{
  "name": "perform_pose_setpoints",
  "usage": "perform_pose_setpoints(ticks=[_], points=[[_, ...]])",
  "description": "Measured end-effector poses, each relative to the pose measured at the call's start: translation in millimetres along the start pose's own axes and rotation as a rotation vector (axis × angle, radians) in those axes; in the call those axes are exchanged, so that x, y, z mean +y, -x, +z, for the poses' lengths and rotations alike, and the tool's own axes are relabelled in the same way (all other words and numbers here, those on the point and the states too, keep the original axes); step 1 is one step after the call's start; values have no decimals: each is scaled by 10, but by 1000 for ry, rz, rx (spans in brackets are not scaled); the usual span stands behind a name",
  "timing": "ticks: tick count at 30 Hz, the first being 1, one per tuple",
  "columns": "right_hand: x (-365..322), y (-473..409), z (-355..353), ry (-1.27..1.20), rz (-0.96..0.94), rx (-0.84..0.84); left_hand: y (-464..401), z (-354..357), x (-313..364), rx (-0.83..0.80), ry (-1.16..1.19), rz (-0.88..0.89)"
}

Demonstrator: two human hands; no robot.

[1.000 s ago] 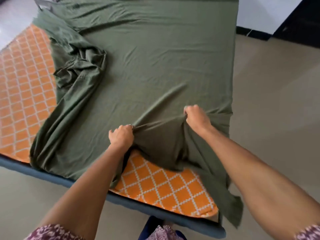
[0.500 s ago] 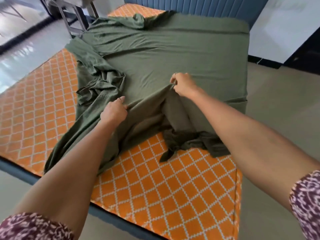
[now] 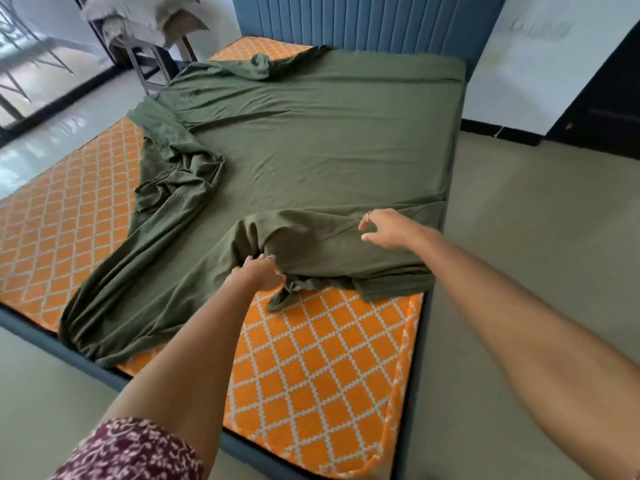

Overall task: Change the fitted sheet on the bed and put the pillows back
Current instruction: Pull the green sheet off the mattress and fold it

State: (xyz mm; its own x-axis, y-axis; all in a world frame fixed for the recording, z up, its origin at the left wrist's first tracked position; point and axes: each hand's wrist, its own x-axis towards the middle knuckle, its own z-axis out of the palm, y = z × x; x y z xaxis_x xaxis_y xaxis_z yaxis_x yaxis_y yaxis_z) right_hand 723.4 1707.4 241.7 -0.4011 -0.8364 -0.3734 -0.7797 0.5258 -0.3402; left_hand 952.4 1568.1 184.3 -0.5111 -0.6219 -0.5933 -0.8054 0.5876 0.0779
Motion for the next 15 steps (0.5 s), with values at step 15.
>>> perform_pose_setpoints(ticks=[15], points=[[2244, 1025, -1368, -36, -118, 235, 531, -432, 3398, 218, -34, 230]])
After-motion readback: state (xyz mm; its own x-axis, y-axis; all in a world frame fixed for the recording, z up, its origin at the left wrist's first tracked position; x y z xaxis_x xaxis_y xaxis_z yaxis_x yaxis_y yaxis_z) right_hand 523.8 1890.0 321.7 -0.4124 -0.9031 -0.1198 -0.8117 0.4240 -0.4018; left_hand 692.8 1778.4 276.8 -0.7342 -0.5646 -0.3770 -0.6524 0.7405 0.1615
